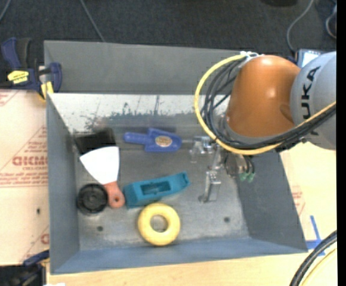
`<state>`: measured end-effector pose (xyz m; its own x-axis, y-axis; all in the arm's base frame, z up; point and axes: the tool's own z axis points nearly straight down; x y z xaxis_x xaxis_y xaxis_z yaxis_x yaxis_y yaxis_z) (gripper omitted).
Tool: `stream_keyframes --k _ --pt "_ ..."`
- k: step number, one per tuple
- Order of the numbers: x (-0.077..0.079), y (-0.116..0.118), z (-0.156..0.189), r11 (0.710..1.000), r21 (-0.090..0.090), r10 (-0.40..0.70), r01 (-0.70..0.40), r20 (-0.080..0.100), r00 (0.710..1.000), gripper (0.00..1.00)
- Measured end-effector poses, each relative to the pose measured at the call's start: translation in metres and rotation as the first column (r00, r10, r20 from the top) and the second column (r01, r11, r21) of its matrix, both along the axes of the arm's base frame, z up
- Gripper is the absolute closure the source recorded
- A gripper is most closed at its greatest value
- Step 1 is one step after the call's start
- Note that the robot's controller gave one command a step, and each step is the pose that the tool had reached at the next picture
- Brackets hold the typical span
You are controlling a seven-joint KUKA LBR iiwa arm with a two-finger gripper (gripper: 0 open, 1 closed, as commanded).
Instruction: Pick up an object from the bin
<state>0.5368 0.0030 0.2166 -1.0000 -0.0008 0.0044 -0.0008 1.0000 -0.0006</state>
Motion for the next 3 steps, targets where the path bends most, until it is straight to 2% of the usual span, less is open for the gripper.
stream_keyframes --k 1,2,3 --pt "0.001 0.0 0.004 1.0 0.0 0.0 0.0 0.008 1.0 0.0" --pt "0.006 0.007 -0.027 1.0 -0.001 0.031 -0.031 0.017 0.999 0.0" --pt "-0.002 0.013 -0.091 0.996 -0.001 0.084 -0.084 0.012 0.996 0.0"
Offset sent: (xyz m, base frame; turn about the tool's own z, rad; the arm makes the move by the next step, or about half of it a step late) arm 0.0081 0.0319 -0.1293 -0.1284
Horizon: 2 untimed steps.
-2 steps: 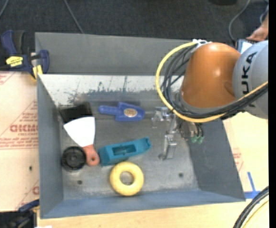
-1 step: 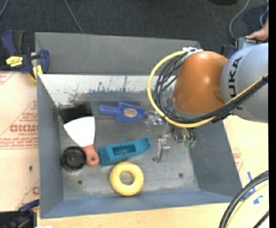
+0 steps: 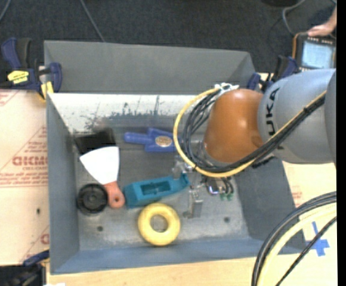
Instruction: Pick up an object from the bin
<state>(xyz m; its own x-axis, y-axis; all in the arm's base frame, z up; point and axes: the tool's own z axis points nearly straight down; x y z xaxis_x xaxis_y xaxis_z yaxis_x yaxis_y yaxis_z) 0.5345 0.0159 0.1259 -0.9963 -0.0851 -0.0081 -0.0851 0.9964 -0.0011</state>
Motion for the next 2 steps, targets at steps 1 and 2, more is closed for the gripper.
stream_keyframes --k 1,2 --pt "-0.007 0.012 -0.036 1.0 0.002 0.013 -0.013 0.014 1.0 0.0" --pt "0.01 0.043 -0.039 0.986 -0.008 0.166 -0.166 0.017 0.986 0.0"
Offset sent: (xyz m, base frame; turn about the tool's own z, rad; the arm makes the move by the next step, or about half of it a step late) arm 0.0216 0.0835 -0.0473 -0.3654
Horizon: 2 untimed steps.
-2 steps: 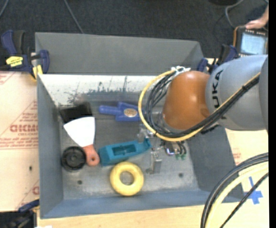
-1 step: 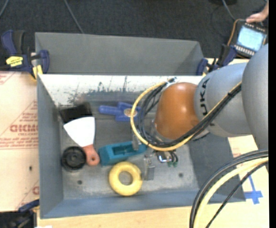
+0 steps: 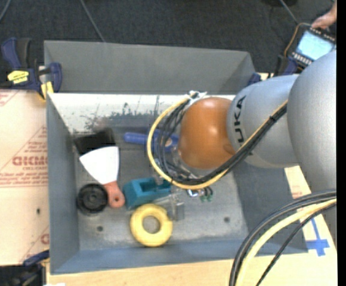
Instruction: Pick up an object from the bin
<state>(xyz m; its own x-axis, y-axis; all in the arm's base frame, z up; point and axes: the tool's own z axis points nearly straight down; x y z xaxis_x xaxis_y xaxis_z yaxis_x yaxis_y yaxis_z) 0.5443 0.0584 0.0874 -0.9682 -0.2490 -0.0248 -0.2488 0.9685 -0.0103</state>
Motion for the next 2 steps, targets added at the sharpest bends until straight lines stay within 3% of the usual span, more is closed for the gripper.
stream_keyframes --k 1,2 --pt "0.0478 0.009 0.0012 0.999 0.007 -0.044 0.044 -0.008 0.999 1.0" --pt "0.0478 0.009 0.0012 0.999 0.007 -0.044 0.044 -0.008 0.999 1.0"
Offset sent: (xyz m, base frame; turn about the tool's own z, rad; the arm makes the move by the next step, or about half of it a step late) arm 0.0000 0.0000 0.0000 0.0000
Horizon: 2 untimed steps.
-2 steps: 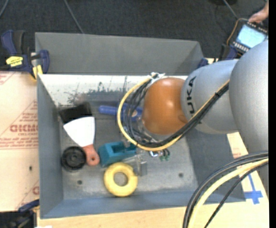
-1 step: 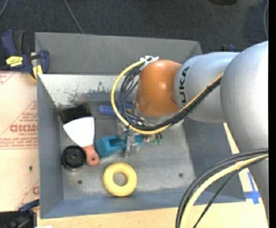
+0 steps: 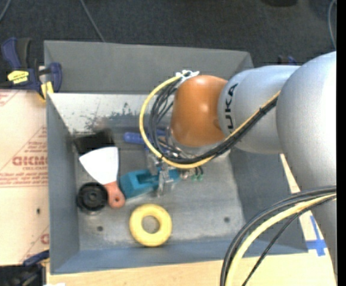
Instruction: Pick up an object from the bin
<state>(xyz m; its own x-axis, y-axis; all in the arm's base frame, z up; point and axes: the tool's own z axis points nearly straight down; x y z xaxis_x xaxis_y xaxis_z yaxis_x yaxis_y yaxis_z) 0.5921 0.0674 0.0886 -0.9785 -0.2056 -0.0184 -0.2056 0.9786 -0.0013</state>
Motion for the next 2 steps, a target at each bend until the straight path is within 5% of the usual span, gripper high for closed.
stream_keyframes --k 1,2 --pt "0.002 -0.011 0.066 0.999 -0.001 0.035 -0.035 0.001 0.999 0.0" --pt "0.006 -0.015 0.098 0.999 -0.002 0.048 -0.048 0.011 0.999 0.0"
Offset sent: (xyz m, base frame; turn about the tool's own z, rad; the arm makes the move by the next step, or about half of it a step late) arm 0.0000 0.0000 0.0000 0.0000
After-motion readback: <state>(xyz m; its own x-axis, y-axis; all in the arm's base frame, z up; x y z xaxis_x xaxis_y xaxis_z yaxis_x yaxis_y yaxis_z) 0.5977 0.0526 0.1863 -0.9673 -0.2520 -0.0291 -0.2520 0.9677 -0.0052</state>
